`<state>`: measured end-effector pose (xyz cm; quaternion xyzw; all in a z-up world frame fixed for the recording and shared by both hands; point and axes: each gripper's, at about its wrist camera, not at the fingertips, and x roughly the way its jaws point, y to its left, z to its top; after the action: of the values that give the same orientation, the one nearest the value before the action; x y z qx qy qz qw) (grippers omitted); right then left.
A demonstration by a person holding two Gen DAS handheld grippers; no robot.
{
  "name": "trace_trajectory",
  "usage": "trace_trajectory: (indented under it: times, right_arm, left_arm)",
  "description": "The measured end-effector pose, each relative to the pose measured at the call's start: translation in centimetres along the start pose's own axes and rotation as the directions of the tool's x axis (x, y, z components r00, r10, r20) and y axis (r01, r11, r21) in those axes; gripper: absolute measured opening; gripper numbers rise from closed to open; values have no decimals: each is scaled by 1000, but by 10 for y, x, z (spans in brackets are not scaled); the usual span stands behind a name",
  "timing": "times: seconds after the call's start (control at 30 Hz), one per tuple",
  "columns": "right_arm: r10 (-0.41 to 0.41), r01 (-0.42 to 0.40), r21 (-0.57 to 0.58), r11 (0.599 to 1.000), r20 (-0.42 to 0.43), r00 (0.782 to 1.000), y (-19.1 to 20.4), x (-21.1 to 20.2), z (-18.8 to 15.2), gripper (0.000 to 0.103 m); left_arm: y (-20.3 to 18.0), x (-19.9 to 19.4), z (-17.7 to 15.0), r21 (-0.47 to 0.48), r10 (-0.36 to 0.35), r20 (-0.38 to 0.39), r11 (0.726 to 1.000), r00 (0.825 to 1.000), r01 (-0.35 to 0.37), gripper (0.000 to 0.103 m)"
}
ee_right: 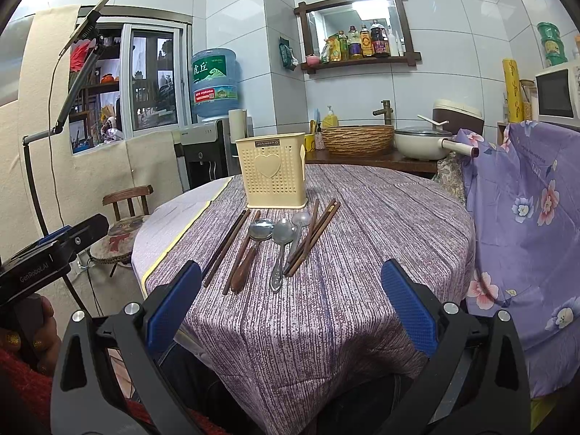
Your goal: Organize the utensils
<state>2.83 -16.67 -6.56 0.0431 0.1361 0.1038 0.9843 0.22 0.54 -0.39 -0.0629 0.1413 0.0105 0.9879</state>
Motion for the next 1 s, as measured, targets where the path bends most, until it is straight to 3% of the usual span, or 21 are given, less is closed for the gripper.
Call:
trace_trajectory:
  times: [1.0]
  right_arm:
    - [0,0,2,1000,-14,1000,0,3,1,98]
  left_arm:
    - [2,0,-8,-2,2,-8,1000,1000,-2,98]
